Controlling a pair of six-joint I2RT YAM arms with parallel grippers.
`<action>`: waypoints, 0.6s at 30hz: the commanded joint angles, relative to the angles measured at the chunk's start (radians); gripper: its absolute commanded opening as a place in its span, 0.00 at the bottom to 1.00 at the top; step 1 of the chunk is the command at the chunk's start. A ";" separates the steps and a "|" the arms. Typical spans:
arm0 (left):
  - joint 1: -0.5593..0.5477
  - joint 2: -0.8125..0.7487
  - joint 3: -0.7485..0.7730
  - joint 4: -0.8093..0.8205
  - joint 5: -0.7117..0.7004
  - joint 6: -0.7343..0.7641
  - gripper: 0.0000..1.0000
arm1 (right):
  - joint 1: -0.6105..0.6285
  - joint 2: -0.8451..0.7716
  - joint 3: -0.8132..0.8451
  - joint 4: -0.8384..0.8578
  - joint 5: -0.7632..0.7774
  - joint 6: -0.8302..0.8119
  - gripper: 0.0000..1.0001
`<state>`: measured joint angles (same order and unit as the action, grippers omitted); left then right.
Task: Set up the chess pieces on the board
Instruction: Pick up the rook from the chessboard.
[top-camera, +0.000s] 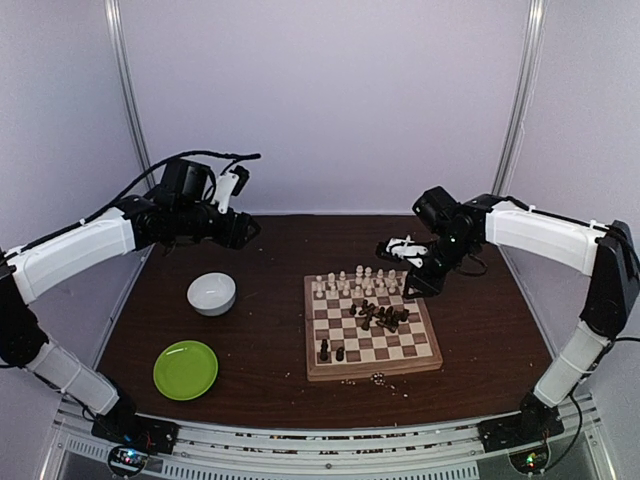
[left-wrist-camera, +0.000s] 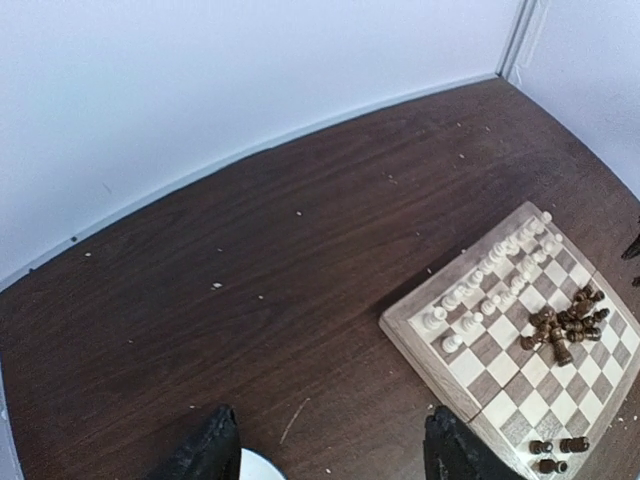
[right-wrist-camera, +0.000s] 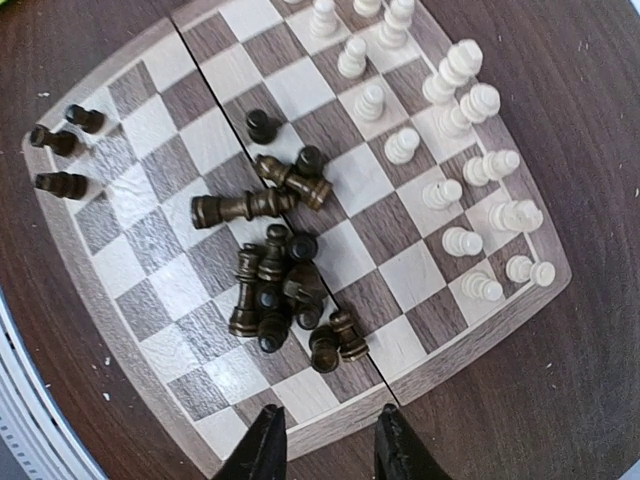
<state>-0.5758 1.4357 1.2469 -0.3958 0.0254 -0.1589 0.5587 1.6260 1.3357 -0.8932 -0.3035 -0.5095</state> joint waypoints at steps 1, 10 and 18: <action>0.026 -0.055 -0.020 0.089 -0.017 0.003 0.64 | 0.000 0.056 0.037 -0.026 0.126 0.035 0.31; 0.033 -0.066 -0.029 0.114 0.017 0.007 0.64 | -0.001 0.138 0.040 -0.038 0.111 0.049 0.35; 0.043 -0.052 -0.026 0.112 0.039 0.001 0.64 | 0.000 0.172 0.056 -0.053 0.068 0.052 0.36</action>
<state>-0.5434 1.3819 1.2194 -0.3363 0.0406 -0.1593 0.5587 1.7794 1.3598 -0.9257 -0.2073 -0.4671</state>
